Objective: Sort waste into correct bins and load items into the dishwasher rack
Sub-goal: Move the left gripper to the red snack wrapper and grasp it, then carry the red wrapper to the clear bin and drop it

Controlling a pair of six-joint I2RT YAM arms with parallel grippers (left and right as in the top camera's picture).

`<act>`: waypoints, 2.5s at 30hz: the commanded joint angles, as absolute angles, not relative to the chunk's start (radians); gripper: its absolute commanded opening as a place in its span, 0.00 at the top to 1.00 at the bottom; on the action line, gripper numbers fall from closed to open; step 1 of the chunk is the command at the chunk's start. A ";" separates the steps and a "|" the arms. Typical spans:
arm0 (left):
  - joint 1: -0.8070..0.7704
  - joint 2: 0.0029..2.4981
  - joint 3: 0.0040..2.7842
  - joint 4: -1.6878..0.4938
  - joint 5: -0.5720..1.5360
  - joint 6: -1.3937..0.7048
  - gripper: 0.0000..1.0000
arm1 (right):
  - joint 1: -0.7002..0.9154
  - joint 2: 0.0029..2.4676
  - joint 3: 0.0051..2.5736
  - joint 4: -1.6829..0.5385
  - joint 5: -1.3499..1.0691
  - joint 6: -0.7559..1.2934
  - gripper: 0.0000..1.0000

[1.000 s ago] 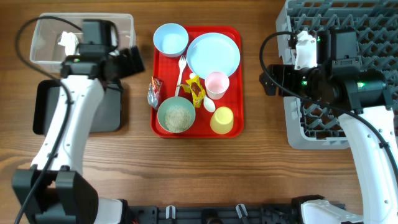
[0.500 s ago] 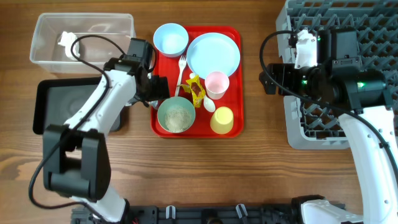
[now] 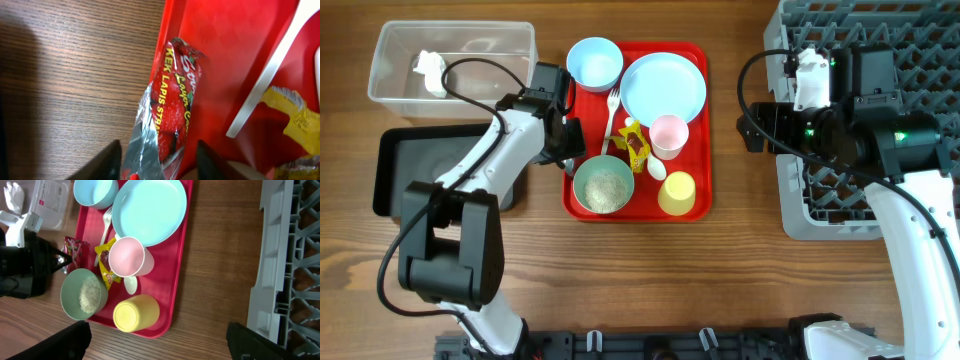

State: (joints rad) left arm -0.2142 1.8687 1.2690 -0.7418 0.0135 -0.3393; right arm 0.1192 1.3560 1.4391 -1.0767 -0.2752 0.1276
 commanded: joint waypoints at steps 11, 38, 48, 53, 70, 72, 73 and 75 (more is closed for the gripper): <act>-0.212 1.914 1.263 -0.717 0.010 -0.356 0.83 | 0.125 1.358 1.457 -1.081 -0.259 0.133 0.09; -0.211 1.572 1.388 -0.801 0.006 -0.345 0.96 | 0.125 1.358 1.457 -1.077 -0.259 0.131 0.09; -0.063 1.537 1.388 -0.513 -0.181 -0.345 0.96 | 0.125 1.358 1.457 -1.078 -0.259 0.132 0.09; 0.049 1.618 1.388 -0.316 -0.181 -0.345 0.96 | 0.125 1.358 1.457 -1.078 -0.259 0.132 0.09; 0.100 1.808 1.388 -0.184 -0.151 -0.344 0.00 | 0.125 1.358 1.457 -1.086 -0.258 0.131 0.09; 0.095 1.772 1.388 -0.200 -0.098 -0.344 0.00 | 0.125 1.358 1.457 -1.086 -0.259 0.131 0.09; 0.091 1.748 1.388 -0.211 -0.036 -0.344 0.00 | 0.125 1.358 1.457 -1.086 -0.259 0.131 0.09; 0.072 1.692 1.388 -0.256 0.166 -0.315 0.00 | 0.125 1.358 1.457 -1.085 -0.259 0.131 0.09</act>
